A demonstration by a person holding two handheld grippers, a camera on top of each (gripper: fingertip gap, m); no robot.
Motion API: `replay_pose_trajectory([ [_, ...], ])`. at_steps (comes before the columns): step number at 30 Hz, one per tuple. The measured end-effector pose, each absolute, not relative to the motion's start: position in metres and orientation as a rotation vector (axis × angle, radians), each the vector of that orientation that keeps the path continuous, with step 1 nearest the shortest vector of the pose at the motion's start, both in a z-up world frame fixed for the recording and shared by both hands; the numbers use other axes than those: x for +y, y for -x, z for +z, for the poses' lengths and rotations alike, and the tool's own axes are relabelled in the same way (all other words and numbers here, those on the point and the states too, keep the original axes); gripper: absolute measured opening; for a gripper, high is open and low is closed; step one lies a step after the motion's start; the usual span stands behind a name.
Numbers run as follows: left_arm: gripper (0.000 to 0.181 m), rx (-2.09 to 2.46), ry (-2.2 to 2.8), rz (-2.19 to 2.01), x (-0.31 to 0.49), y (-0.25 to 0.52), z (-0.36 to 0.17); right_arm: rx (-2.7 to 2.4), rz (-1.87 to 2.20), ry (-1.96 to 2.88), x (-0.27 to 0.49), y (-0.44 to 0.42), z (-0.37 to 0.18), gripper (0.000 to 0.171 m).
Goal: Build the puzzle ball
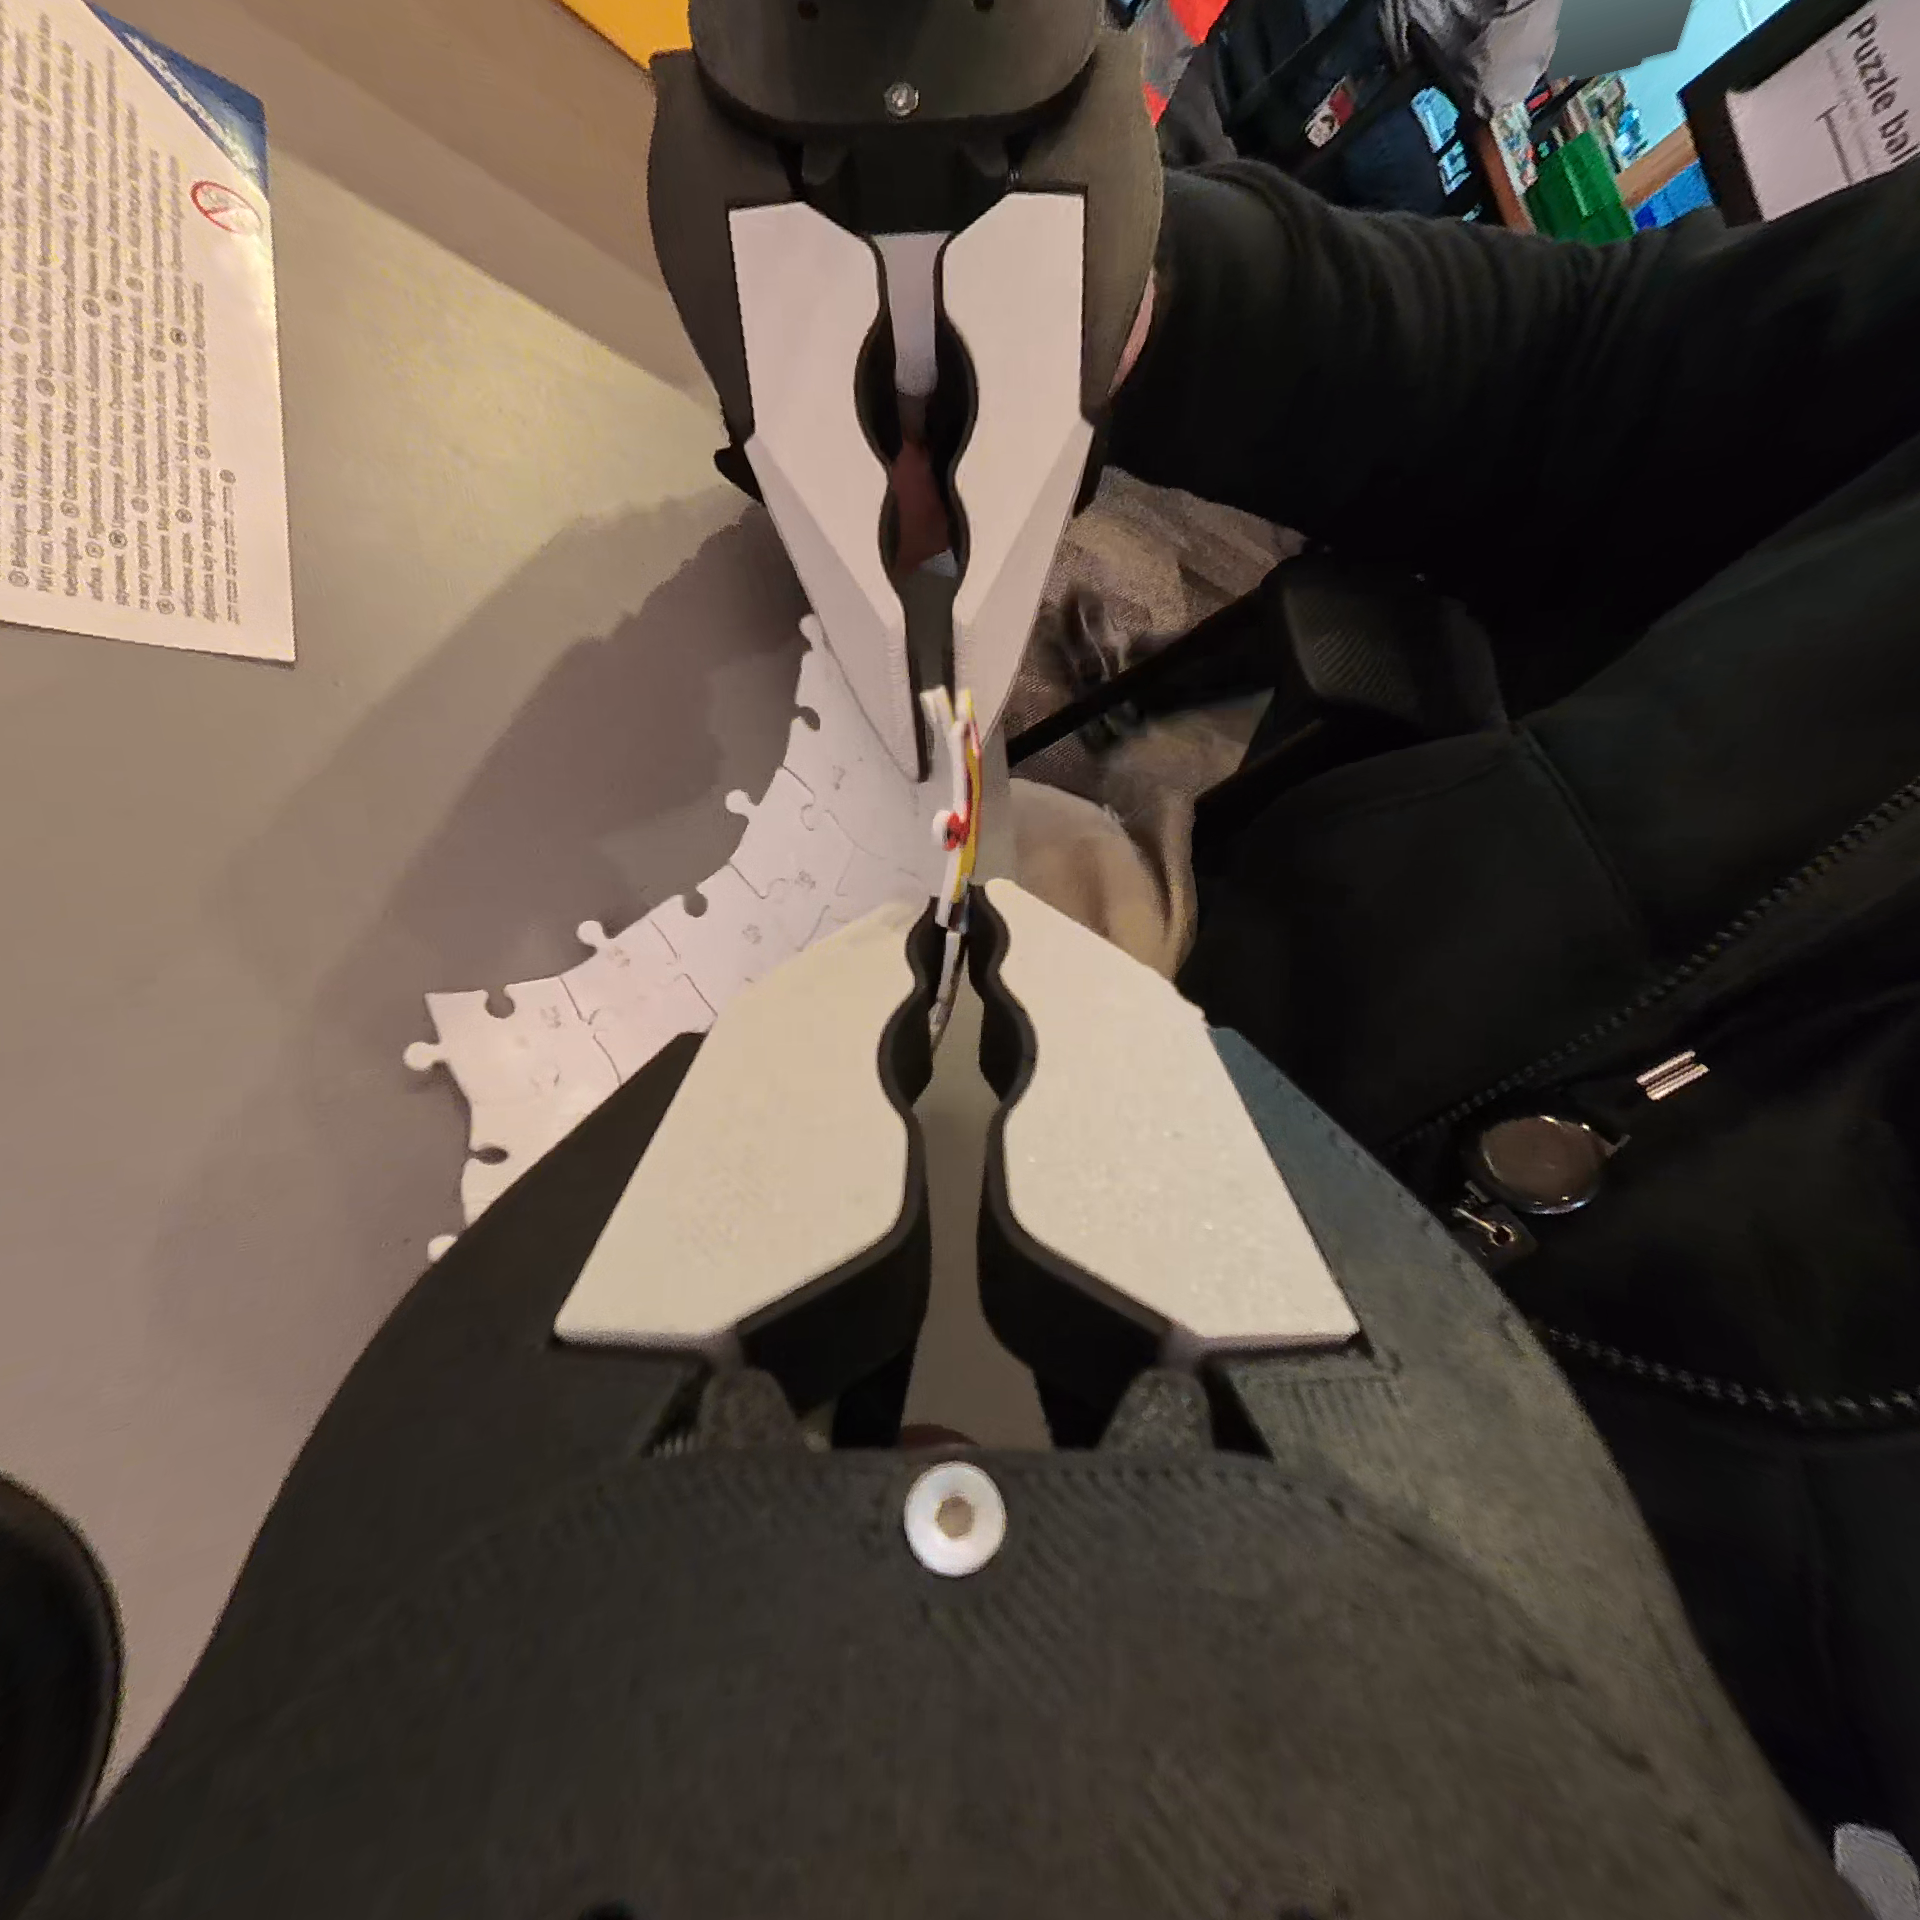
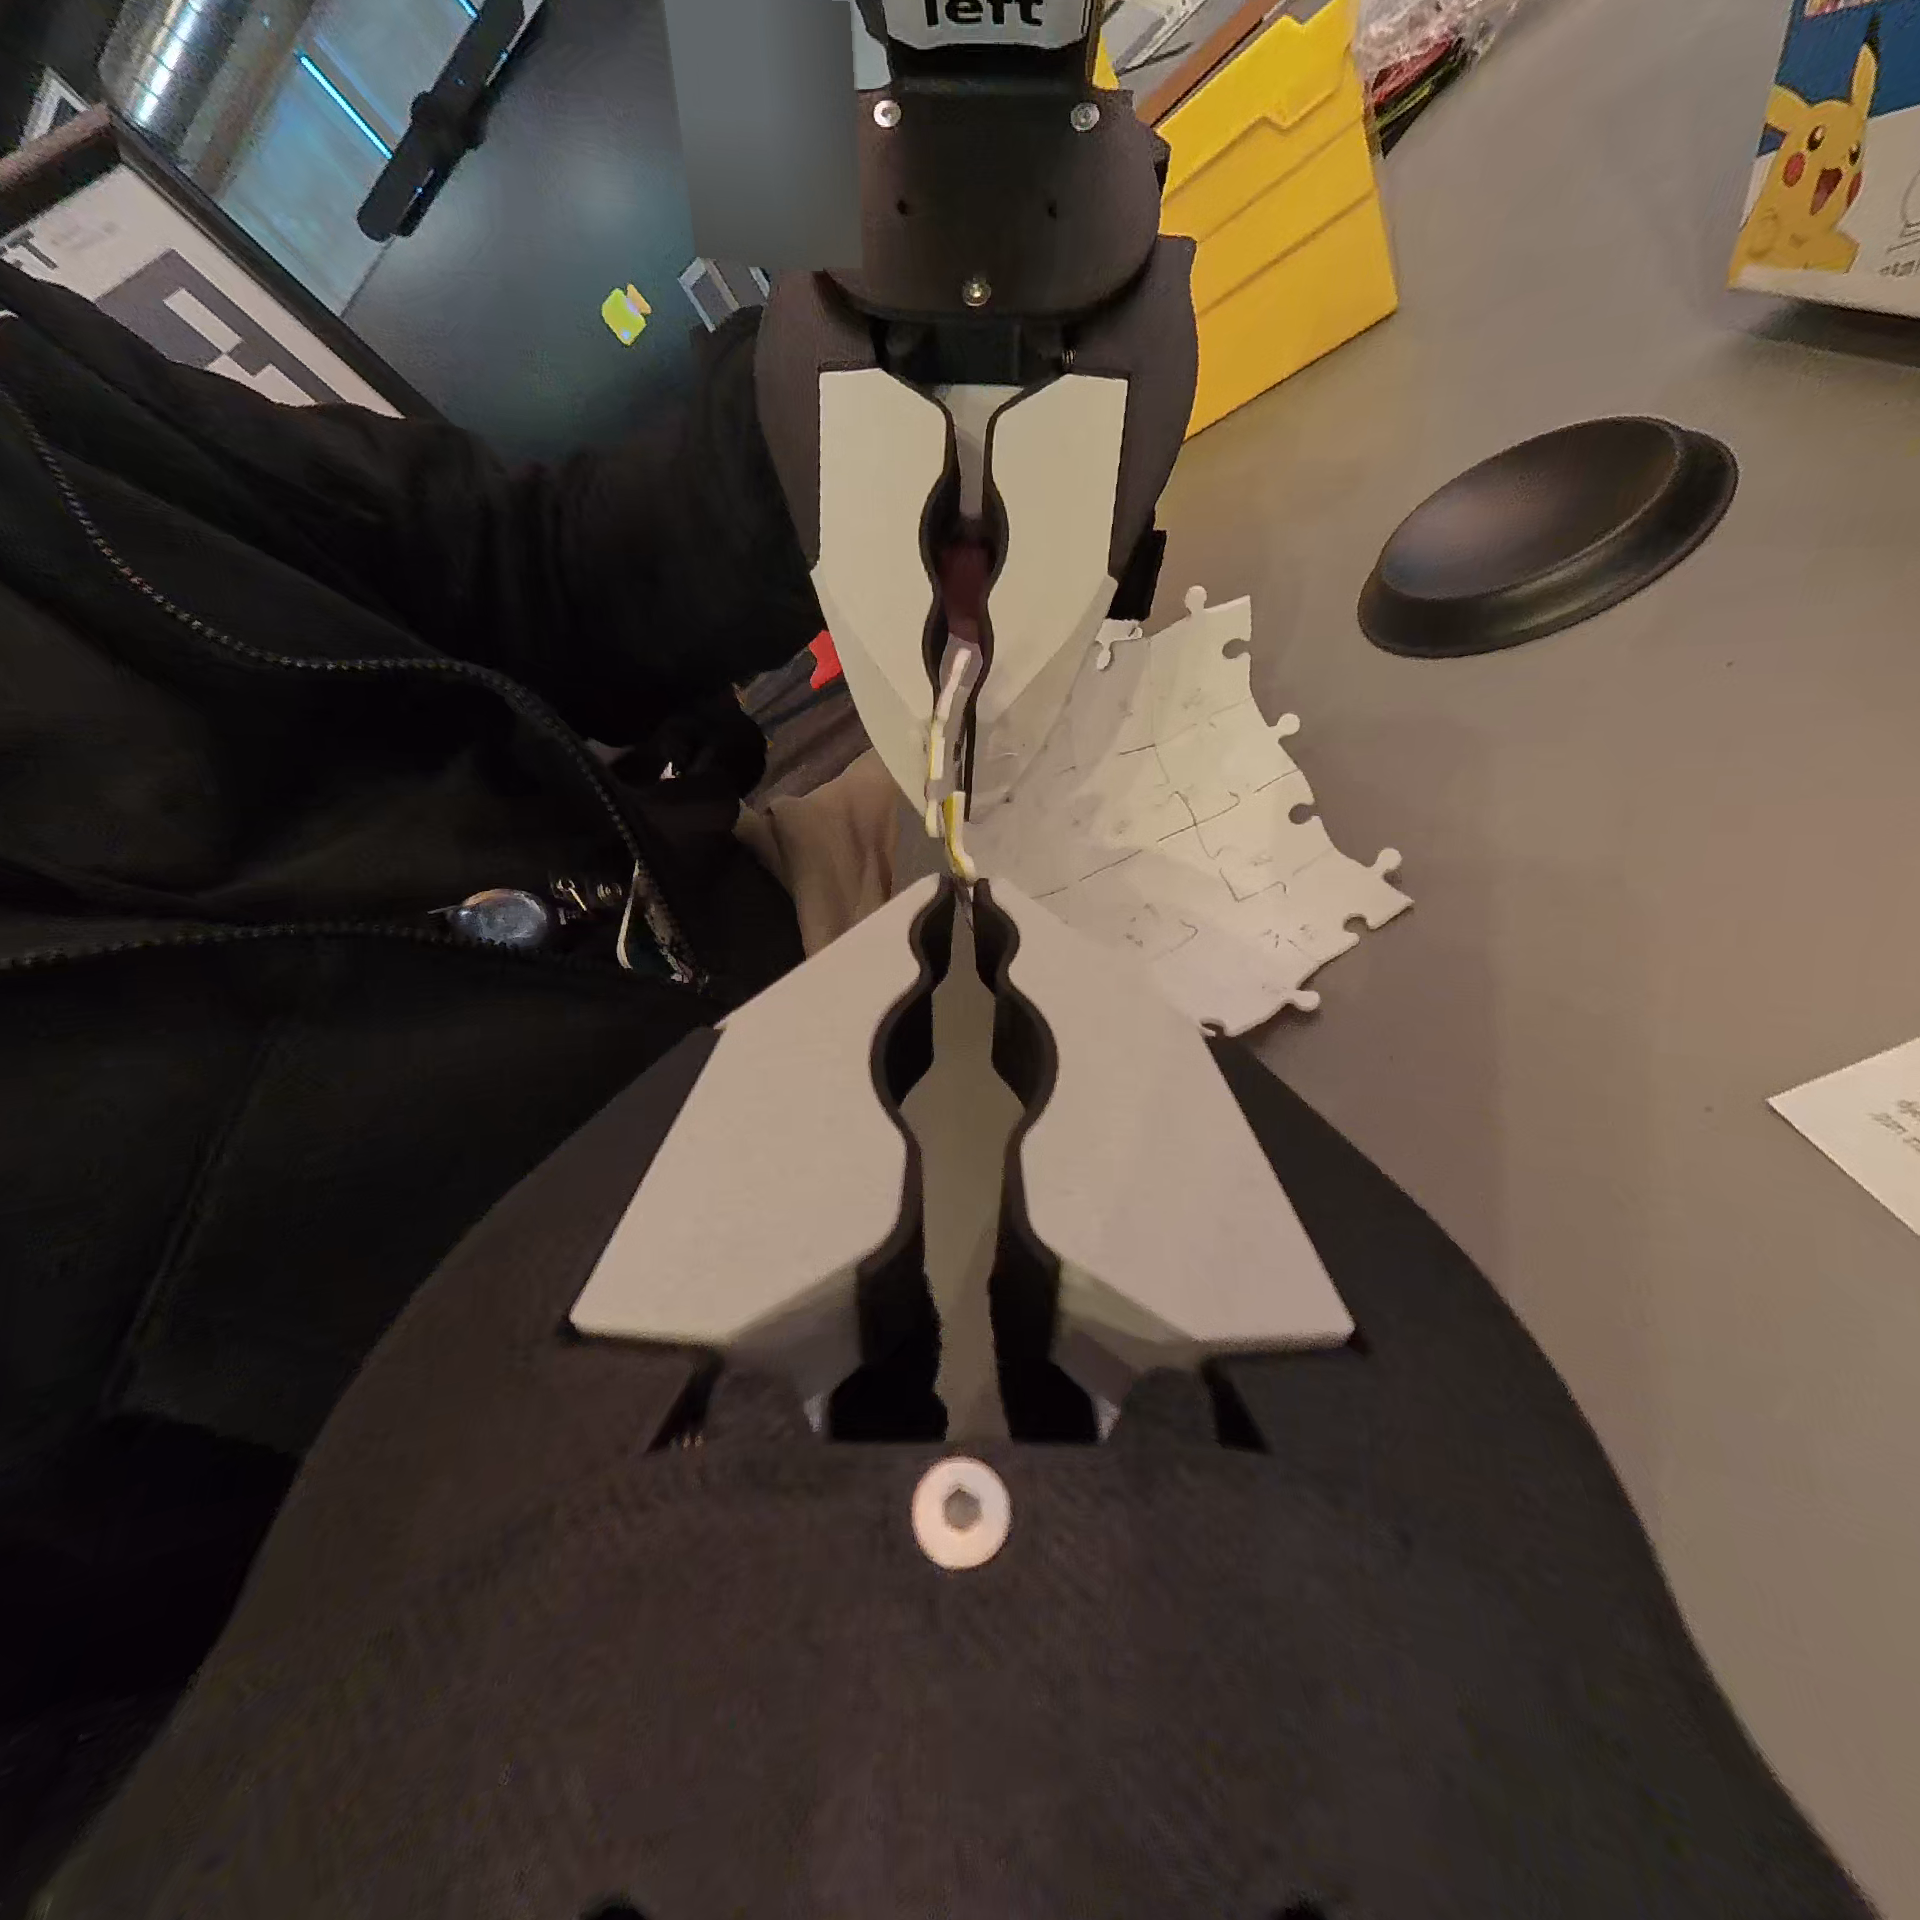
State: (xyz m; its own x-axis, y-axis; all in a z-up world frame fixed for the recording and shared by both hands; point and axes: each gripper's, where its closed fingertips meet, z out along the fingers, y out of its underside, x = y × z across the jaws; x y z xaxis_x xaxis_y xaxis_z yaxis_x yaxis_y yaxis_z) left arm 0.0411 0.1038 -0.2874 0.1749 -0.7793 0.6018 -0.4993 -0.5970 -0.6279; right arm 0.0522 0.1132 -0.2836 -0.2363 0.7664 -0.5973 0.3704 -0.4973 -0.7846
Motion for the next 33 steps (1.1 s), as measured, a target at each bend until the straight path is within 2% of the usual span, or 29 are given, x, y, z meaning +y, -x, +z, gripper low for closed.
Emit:
replay_pose_trajectory([
  [20, 0.007, 1.153, 2.283, -1.287, 0.115, -0.032, -0.291, -1.421, 1.602, 1.712, 0.113, -0.044, -0.280, 0.000],
  [23, 0.017, 1.141, 2.248, -1.288, 0.116, -0.035, -0.287, -1.427, 1.599, 1.702, 0.110, -0.041, -0.278, 0.000],
  [33, 0.007, 1.191, 2.190, -1.374, 0.109, -0.038, -0.283, -1.478, 1.565, 1.676, 0.108, -0.039, -0.277, 0.000],
])
